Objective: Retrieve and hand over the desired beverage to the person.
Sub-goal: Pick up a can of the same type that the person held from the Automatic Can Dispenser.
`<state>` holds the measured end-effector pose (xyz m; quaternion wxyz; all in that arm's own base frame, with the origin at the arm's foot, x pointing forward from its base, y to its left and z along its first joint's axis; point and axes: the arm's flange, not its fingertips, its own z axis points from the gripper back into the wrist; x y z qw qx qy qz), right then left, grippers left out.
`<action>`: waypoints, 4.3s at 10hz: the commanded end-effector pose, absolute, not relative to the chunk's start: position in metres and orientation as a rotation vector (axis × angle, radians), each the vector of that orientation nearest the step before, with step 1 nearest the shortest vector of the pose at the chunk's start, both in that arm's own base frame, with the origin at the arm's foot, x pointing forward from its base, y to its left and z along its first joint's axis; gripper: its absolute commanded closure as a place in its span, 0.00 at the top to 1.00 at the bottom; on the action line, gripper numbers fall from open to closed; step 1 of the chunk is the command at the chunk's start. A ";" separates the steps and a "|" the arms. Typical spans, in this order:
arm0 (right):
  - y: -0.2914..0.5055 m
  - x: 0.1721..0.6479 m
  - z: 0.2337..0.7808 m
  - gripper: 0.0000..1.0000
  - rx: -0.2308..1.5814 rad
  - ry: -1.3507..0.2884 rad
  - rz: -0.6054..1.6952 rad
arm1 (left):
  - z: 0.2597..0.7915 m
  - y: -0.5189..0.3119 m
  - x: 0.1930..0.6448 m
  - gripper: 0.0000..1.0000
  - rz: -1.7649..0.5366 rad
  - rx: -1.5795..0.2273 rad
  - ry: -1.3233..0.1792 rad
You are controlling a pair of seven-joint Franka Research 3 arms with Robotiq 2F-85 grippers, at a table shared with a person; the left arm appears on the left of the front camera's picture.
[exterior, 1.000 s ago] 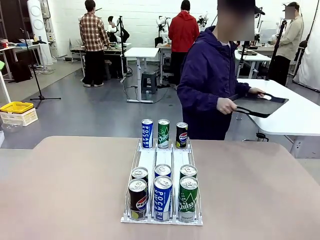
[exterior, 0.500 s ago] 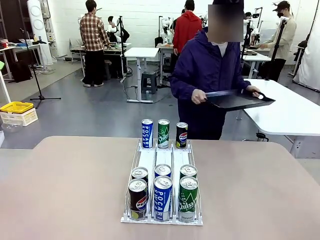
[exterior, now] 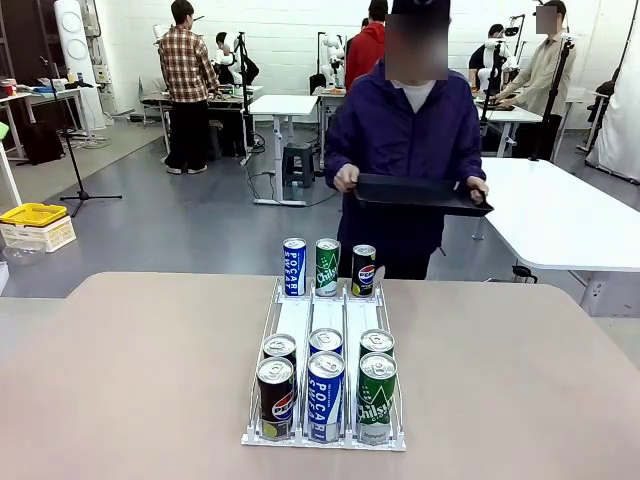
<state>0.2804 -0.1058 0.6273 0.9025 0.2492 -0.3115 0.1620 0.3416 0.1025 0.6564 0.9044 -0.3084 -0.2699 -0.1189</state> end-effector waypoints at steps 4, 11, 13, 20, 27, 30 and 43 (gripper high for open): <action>-0.105 0.283 0.627 1.00 0.540 -0.646 0.352 | 0.656 0.104 0.343 1.00 -0.270 -0.654 -0.567; -0.105 0.283 0.627 1.00 0.540 -0.646 0.352 | 0.656 0.104 0.343 1.00 -0.270 -0.654 -0.567; -0.105 0.283 0.627 1.00 0.540 -0.646 0.352 | 0.656 0.104 0.343 1.00 -0.270 -0.654 -0.567; -0.105 0.283 0.627 1.00 0.540 -0.646 0.352 | 0.656 0.104 0.343 1.00 -0.270 -0.654 -0.567; -0.105 0.283 0.627 1.00 0.540 -0.646 0.352 | 0.656 0.104 0.343 1.00 -0.270 -0.654 -0.567; -0.105 0.283 0.627 1.00 0.540 -0.646 0.352 | 0.656 0.104 0.343 1.00 -0.270 -0.654 -0.567; -0.105 0.283 0.627 1.00 0.540 -0.646 0.352 | 0.656 0.104 0.343 1.00 -0.270 -0.654 -0.567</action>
